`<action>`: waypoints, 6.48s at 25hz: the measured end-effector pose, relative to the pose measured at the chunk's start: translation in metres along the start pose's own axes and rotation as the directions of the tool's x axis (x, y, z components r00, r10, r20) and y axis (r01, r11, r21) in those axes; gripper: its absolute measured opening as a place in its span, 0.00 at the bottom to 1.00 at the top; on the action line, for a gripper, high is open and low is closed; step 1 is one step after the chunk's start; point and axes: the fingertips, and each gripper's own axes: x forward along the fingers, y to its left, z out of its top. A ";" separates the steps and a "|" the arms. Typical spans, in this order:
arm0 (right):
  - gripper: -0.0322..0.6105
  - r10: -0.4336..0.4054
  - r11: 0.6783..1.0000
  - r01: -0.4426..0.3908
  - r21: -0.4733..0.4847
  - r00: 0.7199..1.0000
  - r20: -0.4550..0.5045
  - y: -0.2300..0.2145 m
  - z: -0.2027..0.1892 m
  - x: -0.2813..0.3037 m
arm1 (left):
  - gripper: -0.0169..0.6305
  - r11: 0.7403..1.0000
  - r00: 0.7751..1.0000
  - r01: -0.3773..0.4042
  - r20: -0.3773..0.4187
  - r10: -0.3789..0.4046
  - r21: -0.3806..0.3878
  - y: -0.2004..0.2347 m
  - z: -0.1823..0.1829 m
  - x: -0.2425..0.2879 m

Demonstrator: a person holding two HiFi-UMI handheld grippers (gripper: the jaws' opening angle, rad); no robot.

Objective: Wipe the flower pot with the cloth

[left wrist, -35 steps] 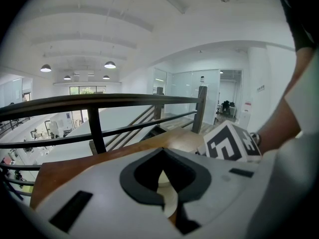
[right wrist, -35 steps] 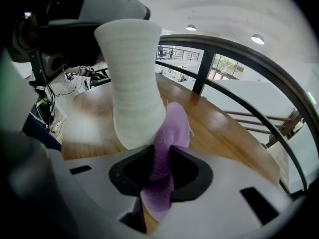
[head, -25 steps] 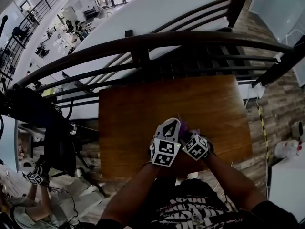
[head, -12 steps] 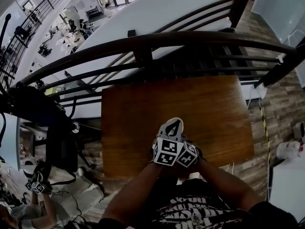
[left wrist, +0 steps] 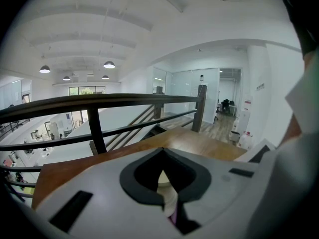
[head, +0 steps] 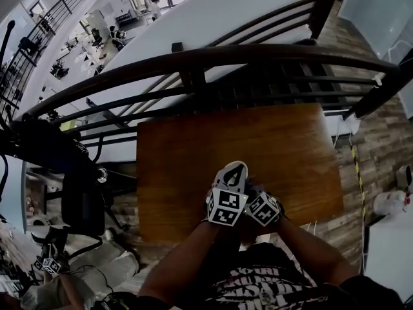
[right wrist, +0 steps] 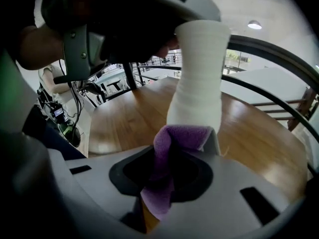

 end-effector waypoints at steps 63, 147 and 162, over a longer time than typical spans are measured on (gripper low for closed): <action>0.17 -0.231 0.972 0.230 0.051 0.973 0.006 -0.059 -0.038 -0.047 | 0.02 0.998 0.996 0.054 0.070 -0.052 -0.020 -0.018 0.005 -0.019; 0.05 -0.391 0.915 0.269 0.301 0.781 0.488 0.215 -0.196 -0.317 | 0.02 0.938 0.972 -0.124 0.149 0.180 -0.324 -0.309 -0.121 -0.268; 0.05 -0.361 0.927 0.236 0.291 0.767 0.530 0.204 -0.209 -0.339 | 0.02 0.946 0.972 -0.155 0.129 0.198 -0.286 -0.345 -0.113 -0.265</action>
